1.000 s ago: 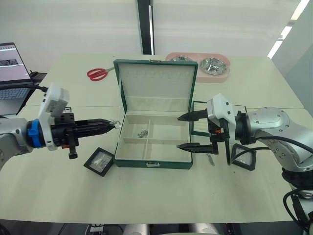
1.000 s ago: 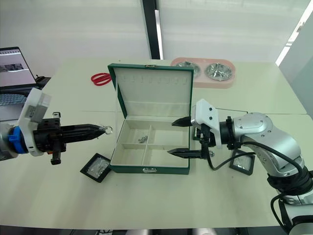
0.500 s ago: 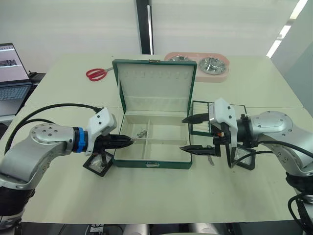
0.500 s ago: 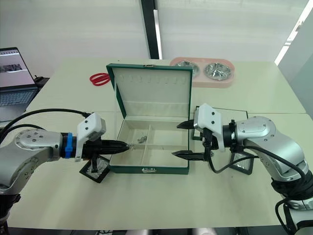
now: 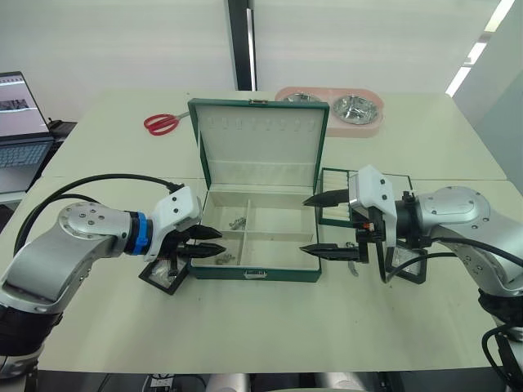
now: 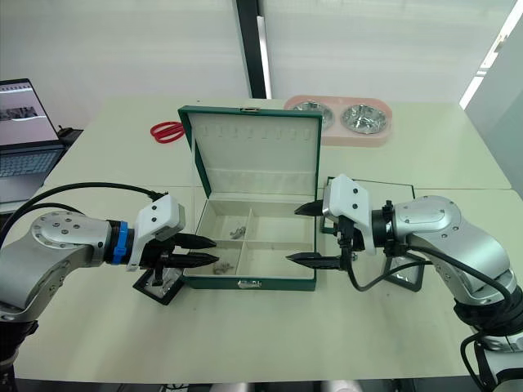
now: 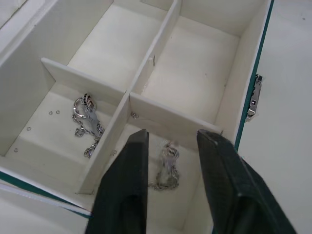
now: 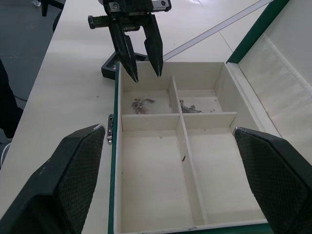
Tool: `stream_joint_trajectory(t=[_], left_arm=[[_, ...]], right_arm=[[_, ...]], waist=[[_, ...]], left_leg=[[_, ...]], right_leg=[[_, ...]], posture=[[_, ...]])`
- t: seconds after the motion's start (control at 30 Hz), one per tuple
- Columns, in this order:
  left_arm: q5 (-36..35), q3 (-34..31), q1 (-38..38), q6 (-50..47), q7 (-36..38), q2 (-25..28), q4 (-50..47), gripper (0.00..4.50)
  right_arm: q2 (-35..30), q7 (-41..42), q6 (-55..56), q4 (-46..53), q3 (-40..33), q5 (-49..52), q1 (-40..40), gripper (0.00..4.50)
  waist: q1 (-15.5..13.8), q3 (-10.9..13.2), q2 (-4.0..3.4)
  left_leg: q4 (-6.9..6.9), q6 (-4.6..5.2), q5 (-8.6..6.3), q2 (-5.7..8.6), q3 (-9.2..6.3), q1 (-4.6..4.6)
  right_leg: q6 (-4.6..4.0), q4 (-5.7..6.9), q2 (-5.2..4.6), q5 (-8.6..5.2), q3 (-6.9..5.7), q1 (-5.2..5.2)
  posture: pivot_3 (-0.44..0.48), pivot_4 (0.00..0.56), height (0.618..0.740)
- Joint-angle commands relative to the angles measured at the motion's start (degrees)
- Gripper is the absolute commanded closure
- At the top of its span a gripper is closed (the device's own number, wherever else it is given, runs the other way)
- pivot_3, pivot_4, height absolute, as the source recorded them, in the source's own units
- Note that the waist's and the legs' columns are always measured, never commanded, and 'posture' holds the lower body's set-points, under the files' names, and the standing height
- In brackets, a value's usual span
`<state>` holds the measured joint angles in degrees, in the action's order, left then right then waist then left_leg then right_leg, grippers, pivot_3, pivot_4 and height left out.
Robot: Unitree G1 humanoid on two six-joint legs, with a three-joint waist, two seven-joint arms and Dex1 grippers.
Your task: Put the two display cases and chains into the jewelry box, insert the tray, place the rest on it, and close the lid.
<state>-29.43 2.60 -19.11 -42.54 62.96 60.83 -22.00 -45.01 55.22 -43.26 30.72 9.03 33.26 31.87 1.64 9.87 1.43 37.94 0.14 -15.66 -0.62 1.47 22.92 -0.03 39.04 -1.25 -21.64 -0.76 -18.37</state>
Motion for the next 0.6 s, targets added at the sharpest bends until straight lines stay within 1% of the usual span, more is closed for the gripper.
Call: stream_joint_trajectory(t=[0.03,0.13,0.2,0.27,0.4,0.43,0.5,0.6], left_arm=[[-2.3,-3.6,-1.1,-1.0,0.7,0.4,-0.8,1.66],[-3.8,-6.1,0.0,-0.9,1.2,0.3,0.2,0.71],[-4.2,-8.7,0.9,1.5,1.8,-0.5,1.4,0.07],[-5.8,-12.1,1.2,2.0,0.7,-2.2,2.6,0.03],[-7.5,-20.5,2.8,3.3,-1.6,-4.7,6.9,0.03],[-6.6,-21.9,3.6,4.3,-2.1,-4.9,8.6,0.03],[-3.0,-23.8,6.8,9.5,-2.4,-4.9,12.1,0.03],[-0.9,-26.8,10.3,14.4,-3.7,-6.6,16.5,0.03]], right_arm=[[-0.7,-0.1,0.0,2.1,-2.1,0.8,-0.3,0.00],[-0.7,-0.2,-0.1,2.1,-2.3,0.9,-0.3,0.00],[-0.7,-0.3,0.0,2.2,-2.6,0.9,-0.4,0.00],[-0.6,-0.5,0.1,2.3,-3.6,1.3,-0.7,0.00],[-1.2,-3.2,0.8,2.3,-9.9,1.7,-3.9,0.00],[-1.9,-3.7,0.2,2.1,-12.1,2.2,-5.1,0.00],[-3.5,-4.8,-0.4,1.9,-17.0,2.5,-8.2,0.00],[-6.0,-5.5,0.7,1.5,-23.3,1.2,-14.1,0.00]], waist=[[0.0,0.0,0.00],[0.0,0.0,0.00],[0.0,0.0,0.00],[0.0,0.0,-0.01],[-0.1,0.0,0.03],[-0.1,0.0,0.03],[-0.1,0.0,0.03],[-0.1,0.0,0.03]], left_leg=[[0.00,0.00,0.00,0.00,0.00,0.00],[0.00,0.00,0.00,0.00,0.00,0.00],[0.01,0.00,0.00,0.00,0.00,-0.01],[0.01,0.00,0.00,0.00,-0.01,-0.01],[0.02,0.00,0.00,0.00,-0.01,0.01],[0.02,0.00,0.00,0.00,-0.01,0.01],[0.00,0.00,0.00,0.00,-0.01,0.01],[-0.03,0.00,0.00,0.00,0.01,0.00]], right_leg=[[0.00,0.00,0.00,0.00,0.00,0.00],[0.00,0.00,0.00,0.00,0.00,0.00],[0.00,0.00,0.00,0.00,0.00,0.00],[0.00,0.00,0.00,0.00,0.00,0.00],[0.00,-0.01,0.00,0.00,-0.01,0.01],[0.00,-0.01,0.00,0.00,-0.01,0.01],[0.00,-0.03,-0.01,0.00,-0.01,0.01],[0.00,-0.05,-0.01,0.00,-0.01,0.01]], posture=[[0.000,0.150,0.740],[0.000,0.150,0.740],[0.000,0.150,0.740],[0.000,0.150,0.740],[0.000,0.150,0.740],[0.000,0.150,0.740],[0.000,0.150,0.740],[0.000,0.150,0.740]])
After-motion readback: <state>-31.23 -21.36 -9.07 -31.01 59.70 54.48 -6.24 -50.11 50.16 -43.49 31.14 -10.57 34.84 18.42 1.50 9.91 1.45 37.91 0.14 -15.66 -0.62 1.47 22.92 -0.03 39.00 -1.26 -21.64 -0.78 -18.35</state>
